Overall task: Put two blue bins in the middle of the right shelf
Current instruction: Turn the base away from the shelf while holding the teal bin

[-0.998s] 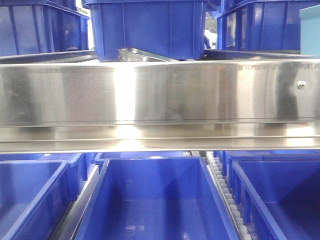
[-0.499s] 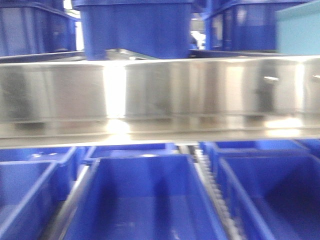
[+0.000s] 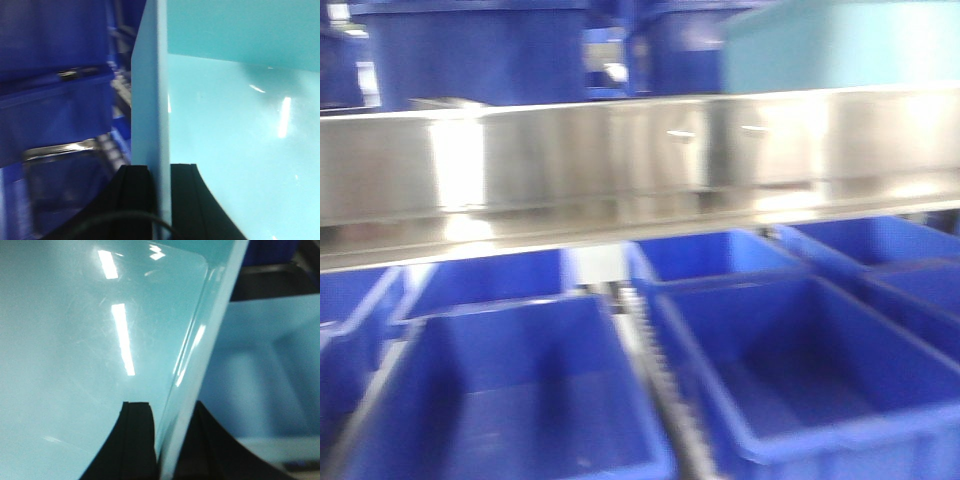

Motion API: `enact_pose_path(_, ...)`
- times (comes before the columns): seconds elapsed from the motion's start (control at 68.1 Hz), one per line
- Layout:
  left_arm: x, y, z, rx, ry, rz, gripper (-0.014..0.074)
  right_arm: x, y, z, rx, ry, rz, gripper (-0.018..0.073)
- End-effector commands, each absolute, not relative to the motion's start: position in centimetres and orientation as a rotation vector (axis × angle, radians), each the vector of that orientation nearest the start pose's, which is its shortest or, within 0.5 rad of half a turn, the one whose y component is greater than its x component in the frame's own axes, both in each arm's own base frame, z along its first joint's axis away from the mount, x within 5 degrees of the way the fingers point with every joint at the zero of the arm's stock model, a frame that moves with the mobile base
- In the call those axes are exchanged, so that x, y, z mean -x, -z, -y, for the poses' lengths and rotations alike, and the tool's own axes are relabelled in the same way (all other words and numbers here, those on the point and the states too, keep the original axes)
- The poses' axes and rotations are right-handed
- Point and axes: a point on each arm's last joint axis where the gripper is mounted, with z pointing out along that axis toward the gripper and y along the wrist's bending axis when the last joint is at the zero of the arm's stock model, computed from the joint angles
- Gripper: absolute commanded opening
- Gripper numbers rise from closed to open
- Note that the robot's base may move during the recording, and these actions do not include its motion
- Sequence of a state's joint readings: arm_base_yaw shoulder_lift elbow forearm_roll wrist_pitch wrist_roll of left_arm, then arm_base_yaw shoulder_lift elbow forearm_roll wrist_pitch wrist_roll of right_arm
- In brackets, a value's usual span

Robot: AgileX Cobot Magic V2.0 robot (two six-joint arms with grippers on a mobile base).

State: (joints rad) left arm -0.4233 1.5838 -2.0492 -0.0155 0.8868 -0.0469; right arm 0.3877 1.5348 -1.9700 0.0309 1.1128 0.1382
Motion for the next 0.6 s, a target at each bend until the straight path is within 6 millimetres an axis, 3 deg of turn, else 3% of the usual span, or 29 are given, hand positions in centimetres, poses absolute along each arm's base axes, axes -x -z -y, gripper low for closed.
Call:
enact_pose_path(0.0,-29.16,-54.04,14.19,-0.338,0.443,-1.791,-0.0111,-28.39,-50.55,-12.17,0.306,-0.359,-2.124,-0.0154)
enact_pose_path(0.587,-29.16,-54.04,14.19,-0.338,0.443,-1.791,-0.0111,-28.39,-50.55,-12.17,0.306,-0.359,-2.124,-0.0154)
